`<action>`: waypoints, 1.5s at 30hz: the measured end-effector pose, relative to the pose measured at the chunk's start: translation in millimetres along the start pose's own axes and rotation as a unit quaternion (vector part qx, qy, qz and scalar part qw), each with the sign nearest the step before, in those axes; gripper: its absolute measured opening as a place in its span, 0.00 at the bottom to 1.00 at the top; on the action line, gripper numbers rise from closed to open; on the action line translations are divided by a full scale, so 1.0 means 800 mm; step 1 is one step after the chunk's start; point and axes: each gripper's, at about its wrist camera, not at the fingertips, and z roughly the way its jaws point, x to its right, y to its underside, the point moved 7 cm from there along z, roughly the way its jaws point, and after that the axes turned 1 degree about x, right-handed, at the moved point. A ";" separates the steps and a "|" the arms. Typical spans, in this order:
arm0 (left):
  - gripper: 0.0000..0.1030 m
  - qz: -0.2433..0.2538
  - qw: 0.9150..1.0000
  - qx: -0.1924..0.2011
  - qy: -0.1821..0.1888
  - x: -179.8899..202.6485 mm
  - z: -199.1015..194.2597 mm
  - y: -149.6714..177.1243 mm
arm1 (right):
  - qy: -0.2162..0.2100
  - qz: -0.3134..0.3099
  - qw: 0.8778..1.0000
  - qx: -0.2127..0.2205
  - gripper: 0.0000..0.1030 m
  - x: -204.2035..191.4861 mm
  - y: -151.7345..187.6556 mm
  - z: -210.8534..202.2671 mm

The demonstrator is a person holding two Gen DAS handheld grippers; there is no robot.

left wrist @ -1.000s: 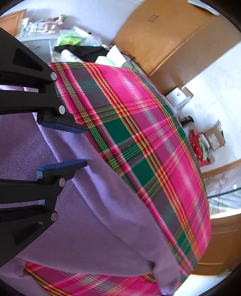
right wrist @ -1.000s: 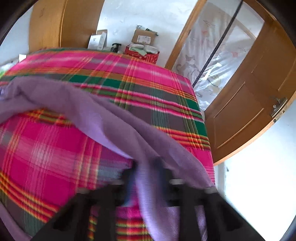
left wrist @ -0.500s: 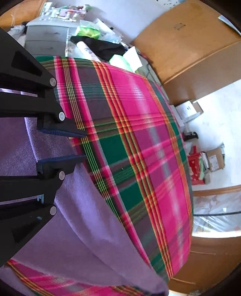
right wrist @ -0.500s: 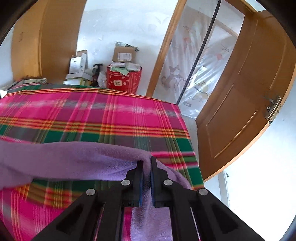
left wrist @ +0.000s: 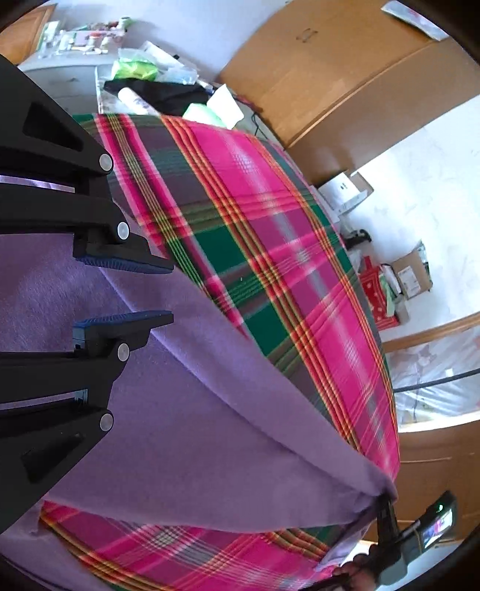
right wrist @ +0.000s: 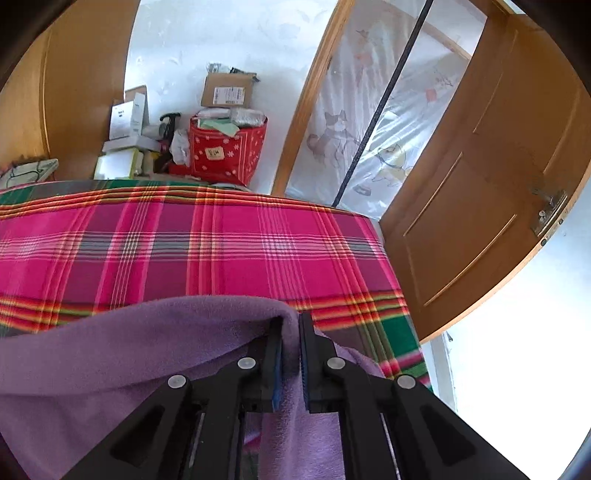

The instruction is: Fold clothes

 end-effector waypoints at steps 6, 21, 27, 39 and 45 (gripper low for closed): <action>0.20 -0.018 1.000 -0.013 -0.015 -0.005 0.022 -0.012 | 0.032 -0.018 0.999 -0.004 0.11 -0.011 -0.008 0.015; 0.23 -0.087 0.995 -0.018 -0.039 -0.035 0.062 -0.033 | 0.148 -0.155 0.976 0.040 0.31 -0.039 -0.024 0.024; 0.23 -0.094 0.995 -0.020 -0.036 -0.040 0.060 -0.027 | 0.103 -0.135 0.985 0.022 0.31 -0.022 -0.016 0.014; 0.23 -0.077 0.997 0.001 0.015 0.006 -0.005 -0.025 | -0.046 0.014 0.999 -0.010 0.31 0.059 0.029 -0.034; 0.23 -0.028 0.998 0.007 0.064 0.069 -0.033 -0.026 | -0.083 0.063 0.995 -0.005 0.31 0.079 0.072 -0.055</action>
